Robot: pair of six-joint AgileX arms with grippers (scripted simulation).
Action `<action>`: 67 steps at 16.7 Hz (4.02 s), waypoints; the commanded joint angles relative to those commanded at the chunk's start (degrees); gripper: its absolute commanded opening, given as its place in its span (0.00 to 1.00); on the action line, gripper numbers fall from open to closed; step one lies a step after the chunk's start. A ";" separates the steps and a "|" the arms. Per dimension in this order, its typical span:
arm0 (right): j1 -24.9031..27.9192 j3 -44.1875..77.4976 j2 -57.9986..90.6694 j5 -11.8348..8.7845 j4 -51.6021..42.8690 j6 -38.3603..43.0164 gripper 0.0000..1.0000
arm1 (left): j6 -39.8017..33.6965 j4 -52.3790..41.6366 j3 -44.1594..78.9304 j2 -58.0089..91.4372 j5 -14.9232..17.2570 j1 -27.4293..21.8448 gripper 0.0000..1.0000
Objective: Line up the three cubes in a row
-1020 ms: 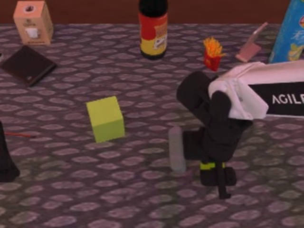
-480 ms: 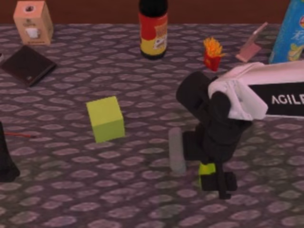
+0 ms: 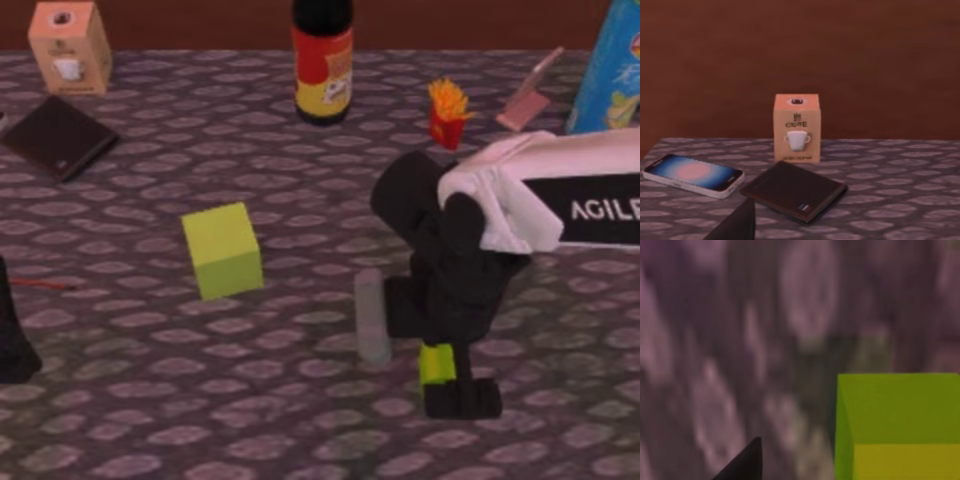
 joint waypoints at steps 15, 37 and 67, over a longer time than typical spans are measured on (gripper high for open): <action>0.05 8.50 -5.90 -0.04 -14.57 -0.32 1.00 | 0.00 0.00 0.00 0.00 0.00 0.00 1.00; -11.60 28.53 9.18 0.79 -20.36 77.75 1.00 | 0.00 0.00 0.00 0.00 0.00 0.00 1.00; -11.91 18.61 15.97 0.91 -3.17 79.47 0.25 | 0.00 0.00 0.00 0.00 0.00 0.00 1.00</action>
